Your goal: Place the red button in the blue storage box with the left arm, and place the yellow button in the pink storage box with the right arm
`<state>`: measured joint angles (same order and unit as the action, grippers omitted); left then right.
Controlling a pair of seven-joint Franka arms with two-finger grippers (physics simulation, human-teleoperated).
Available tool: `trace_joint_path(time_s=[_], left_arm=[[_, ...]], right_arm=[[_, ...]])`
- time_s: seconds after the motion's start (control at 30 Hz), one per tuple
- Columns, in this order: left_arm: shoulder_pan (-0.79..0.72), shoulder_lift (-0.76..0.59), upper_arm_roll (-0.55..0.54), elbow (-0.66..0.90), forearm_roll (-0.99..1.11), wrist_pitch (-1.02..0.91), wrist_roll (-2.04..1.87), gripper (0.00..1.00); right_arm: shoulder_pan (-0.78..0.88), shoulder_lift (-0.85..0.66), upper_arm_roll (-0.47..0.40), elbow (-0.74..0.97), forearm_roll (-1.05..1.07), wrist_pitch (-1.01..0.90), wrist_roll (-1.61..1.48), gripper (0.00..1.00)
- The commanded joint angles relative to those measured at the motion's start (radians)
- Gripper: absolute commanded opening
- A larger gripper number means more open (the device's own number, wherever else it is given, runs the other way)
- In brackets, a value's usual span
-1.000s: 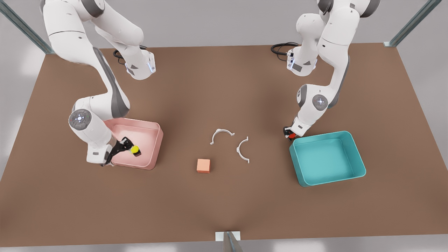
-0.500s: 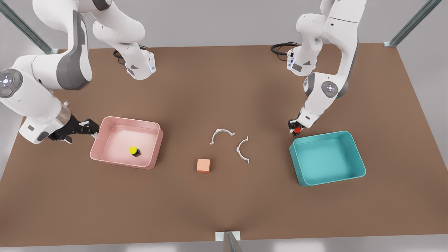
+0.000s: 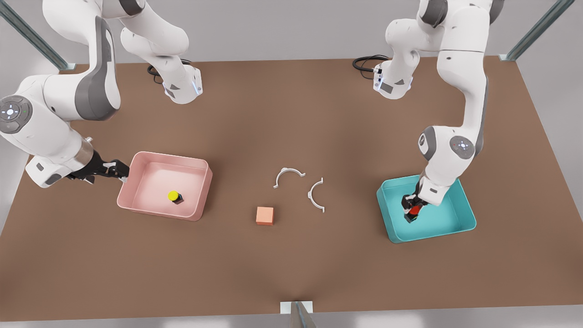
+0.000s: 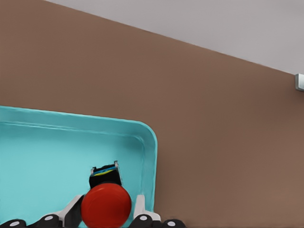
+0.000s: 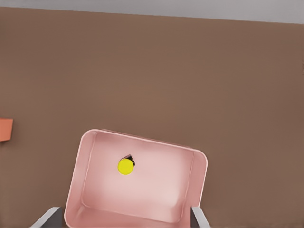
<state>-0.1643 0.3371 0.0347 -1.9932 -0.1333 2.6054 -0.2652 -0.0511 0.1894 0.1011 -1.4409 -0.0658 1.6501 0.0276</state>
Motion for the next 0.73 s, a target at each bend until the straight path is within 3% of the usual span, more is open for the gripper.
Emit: trace_joint_path(time_s=[0.0,0.07,0.13,0.2,0.27,0.33,0.47,0.7], left_arm=[[0.002,0.013,0.001,0.001,0.0,-0.01,0.02,1.0],[0.0,0.011,0.001,0.001,0.0,-0.011,0.02,1.0],[-0.007,-0.078,0.001,-0.013,0.009,-0.092,0.026,1.0],[-0.007,-0.216,0.001,0.019,0.106,-0.421,0.087,1.0],[-0.006,-0.216,-0.001,0.249,0.107,-0.783,0.098,1.0],[-0.001,-0.211,-0.001,0.416,0.106,-0.996,0.178,1.0],[0.031,-0.064,-0.004,0.695,0.11,-1.18,0.239,1.0],[0.028,-0.035,-0.001,0.699,0.112,-1.185,0.238,1.0]], right_arm=[[0.001,-0.002,0.0,0.0,0.001,-0.004,0.12,1.0],[-0.001,-0.001,-0.001,0.0,0.001,-0.004,0.117,1.0],[-0.001,-0.001,-0.001,-0.001,0.001,-0.004,0.114,1.0],[-0.003,-0.001,-0.001,0.0,0.001,-0.004,0.112,1.0],[-0.003,-0.001,-0.001,0.0,0.001,-0.004,0.112,1.0],[-0.003,-0.001,-0.003,-0.001,0.001,-0.004,0.111,1.0],[-0.004,0.002,-0.003,-0.003,0.003,-0.004,0.114,1.0],[0.002,-0.018,0.002,-0.001,0.007,-0.018,0.094,1.0]])
